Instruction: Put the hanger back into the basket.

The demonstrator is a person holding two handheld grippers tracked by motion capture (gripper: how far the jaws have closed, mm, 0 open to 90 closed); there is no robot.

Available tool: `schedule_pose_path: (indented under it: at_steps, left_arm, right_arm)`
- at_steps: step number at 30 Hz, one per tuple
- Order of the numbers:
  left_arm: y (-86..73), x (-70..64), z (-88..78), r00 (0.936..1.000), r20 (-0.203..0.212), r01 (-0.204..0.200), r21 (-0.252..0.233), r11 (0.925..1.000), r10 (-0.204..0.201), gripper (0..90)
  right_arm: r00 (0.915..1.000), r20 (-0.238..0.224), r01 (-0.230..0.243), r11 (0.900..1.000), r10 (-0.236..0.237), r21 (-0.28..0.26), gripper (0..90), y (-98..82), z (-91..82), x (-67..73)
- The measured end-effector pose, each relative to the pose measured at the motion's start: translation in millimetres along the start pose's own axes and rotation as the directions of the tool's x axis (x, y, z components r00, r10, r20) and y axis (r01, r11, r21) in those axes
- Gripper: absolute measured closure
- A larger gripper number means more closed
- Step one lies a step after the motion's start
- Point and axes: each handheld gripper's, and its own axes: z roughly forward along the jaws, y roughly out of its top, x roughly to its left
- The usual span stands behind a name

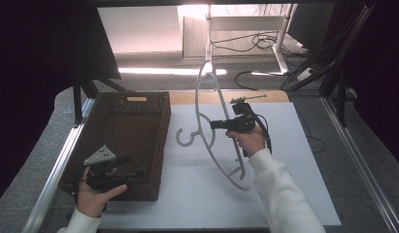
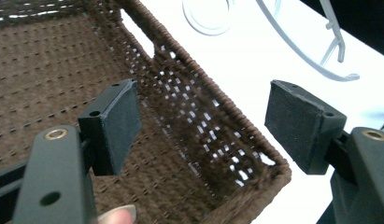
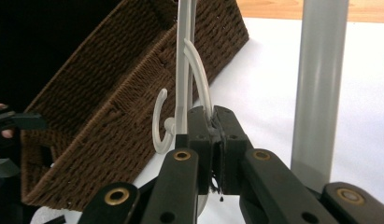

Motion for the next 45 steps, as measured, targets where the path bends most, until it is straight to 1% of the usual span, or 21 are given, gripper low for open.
schedule_pose_path:
  at_steps: [7, 10, 14, 20, 25, 29, 33, 36, 39, 42, 45]
  left_arm:
    - [8.7, -9.1, 8.4, 0.998, 0.059, 0.025, -0.02, 0.9995, -0.024, 27.1]
    - [12.6, -14.0, 14.7, 0.9953, 0.088, 0.042, -0.029, 0.9987, -0.039, 27.6]
    - [16.9, -21.4, 25.0, 0.9919, 0.119, 0.047, -0.022, 0.9986, -0.044, 28.0]
    - [25.4, -31.6, 39.4, 0.984, 0.17, 0.057, -0.022, 0.9981, -0.052, 29.2]
    - [30.4, -41.2, 51.6, 0.9808, 0.189, 0.052, -0.012, 0.9986, -0.048, 30.0]
    - [34.6, -50.6, 62.5, 0.977, 0.208, 0.049, -0.006, 0.9988, -0.047, 30.3]
    - [40.6, -61.1, 72.9, 0.9677, 0.245, 0.062, -0.005, 0.9981, -0.059, 30.4]
    - [44.5, -68.9, 82.3, 0.9654, 0.255, 0.057, -0.003, 0.9983, -0.055, 30.8]
    - [46.0, -75.3, 93.3, 0.9652, 0.256, 0.049, 0.011, 0.9987, -0.051, 30.9]
    - [46.7, -80.5, 103.8, 0.9639, 0.261, 0.051, 0.021, 0.9985, -0.054, 31.5]
    - [47.6, -84.8, 114.1, 0.9603, 0.27, 0.065, 0.028, 0.9975, -0.07, 33.1]
  right_arm:
    - [0.9992, -0.035, -0.023, 0.998, 0.021, -0.054, 86.5, -3.7, -15.4, 3.1]
    - [0.9982, -0.053, -0.031, 0.996, 0.027, -0.078, 86.5, -4.8, -20.4, 4.9]
    - [0.9971, -0.07, -0.039, 0.994, 0.032, -0.1, 86.5, -6.7, -24.6, 6.9]
    - [0.9951, -0.093, -0.046, 0.991, 0.034, -0.127, 86.5, -9.5, -30.2, 9.5]
    - [0.9934, -0.108, -0.055, 0.987, 0.039, -0.15, 86.5, -11.7, -35.6, 10.4]
    - [0.9921, -0.117, -0.064, 0.985, 0.045, -0.163, 86.5, -13.0, -39.1, 10.2]
    - [0.9907, -0.126, -0.074, 0.982, 0.052, -0.175, 86.5, -14.6, -41.5, 10.3]
    - [0.9898, -0.131, -0.079, 0.981, 0.056, -0.179, 86.5, -16.1, -42.2, 10.5]
    - [0.9895, -0.133, -0.08, 0.981, 0.057, -0.177, 86.5, -17.4, -42.7, 10.2]
    - [0.9887, -0.137, -0.085, 0.98, 0.061, -0.177, 86.5, -18.7, -42.2, 9.4]
    - [0.9881, -0.14, -0.09, 0.979, 0.064, -0.185, 86.5, -19.7, -41.2, 8.9]
